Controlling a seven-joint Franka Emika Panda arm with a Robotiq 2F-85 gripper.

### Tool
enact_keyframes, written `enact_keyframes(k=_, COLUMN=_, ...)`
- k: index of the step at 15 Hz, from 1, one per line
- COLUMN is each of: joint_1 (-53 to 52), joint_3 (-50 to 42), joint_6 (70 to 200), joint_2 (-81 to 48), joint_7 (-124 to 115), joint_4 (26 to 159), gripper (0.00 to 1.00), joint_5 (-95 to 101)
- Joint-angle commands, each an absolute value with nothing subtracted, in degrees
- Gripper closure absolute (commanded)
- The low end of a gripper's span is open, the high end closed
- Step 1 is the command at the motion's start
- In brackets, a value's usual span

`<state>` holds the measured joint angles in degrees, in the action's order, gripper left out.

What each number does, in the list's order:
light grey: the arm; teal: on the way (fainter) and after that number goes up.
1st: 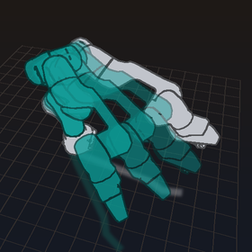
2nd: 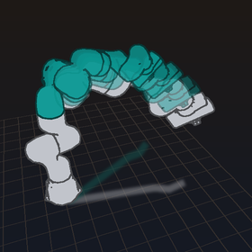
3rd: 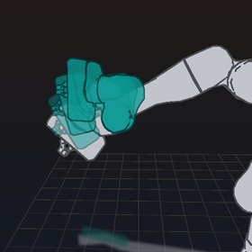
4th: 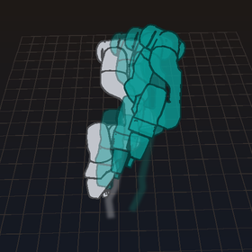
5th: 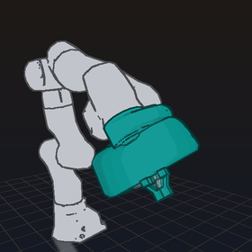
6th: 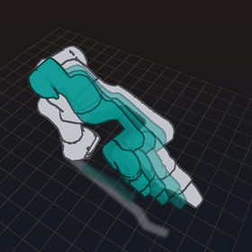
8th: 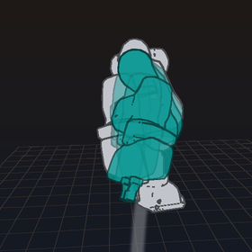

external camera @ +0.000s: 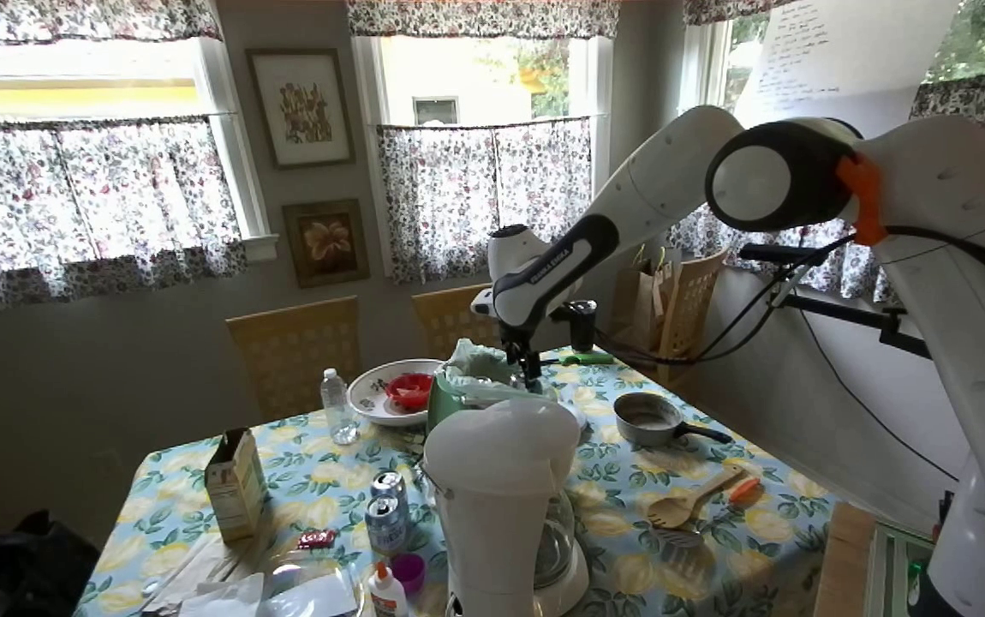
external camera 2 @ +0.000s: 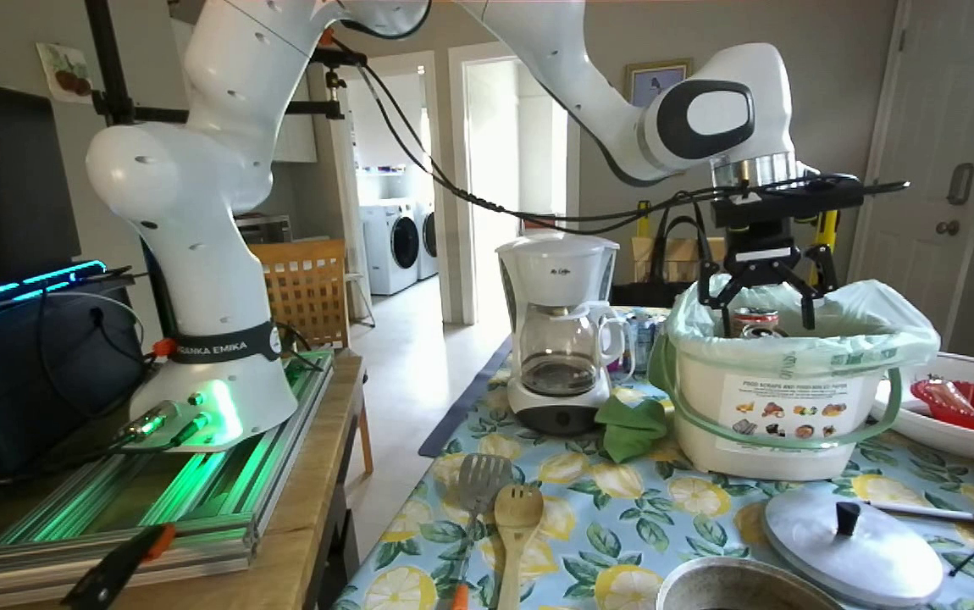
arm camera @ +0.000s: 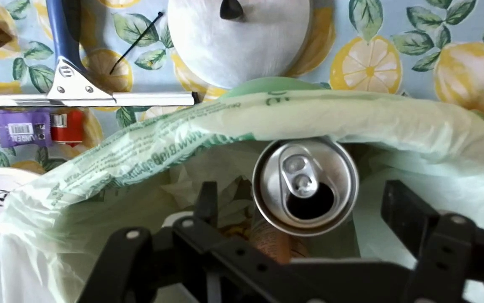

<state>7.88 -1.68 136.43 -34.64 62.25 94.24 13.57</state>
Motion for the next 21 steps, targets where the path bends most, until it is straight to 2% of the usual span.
enact_keyframes(k=1, joint_1=7.17, joint_3=-2.30, joint_6=136.43, joint_2=-36.30, joint_7=61.14, joint_4=92.60, gripper=0.00, joint_5=15.62)
enact_keyframes(k=3, joint_1=7.11, joint_3=-2.34, joint_6=136.26, joint_2=-36.62, joint_7=61.08, joint_4=92.40, gripper=0.12, joint_5=15.69)
enact_keyframes(k=4, joint_1=7.10, joint_3=-2.34, joint_6=136.24, joint_2=-36.79, joint_7=61.01, joint_4=92.36, gripper=0.29, joint_5=15.67)
enact_keyframes(k=6, joint_1=7.11, joint_3=-2.24, joint_6=136.20, joint_2=-36.97, joint_7=60.98, joint_4=92.36, gripper=0.37, joint_5=15.53)
enact_keyframes(k=9, joint_1=7.17, joint_3=-2.16, joint_6=136.10, joint_2=-36.63, joint_7=60.44, joint_4=92.54, gripper=0.61, joint_5=15.03)
enact_keyframes(k=10, joint_1=7.31, joint_3=-2.00, joint_6=135.97, joint_2=-36.42, joint_7=60.37, joint_4=92.55, gripper=0.63, joint_5=14.67)
enact_keyframes(k=21, joint_1=7.53, joint_3=-1.51, joint_6=133.15, joint_2=-28.99, joint_7=50.87, joint_4=95.14, gripper=0.63, joint_5=12.04)
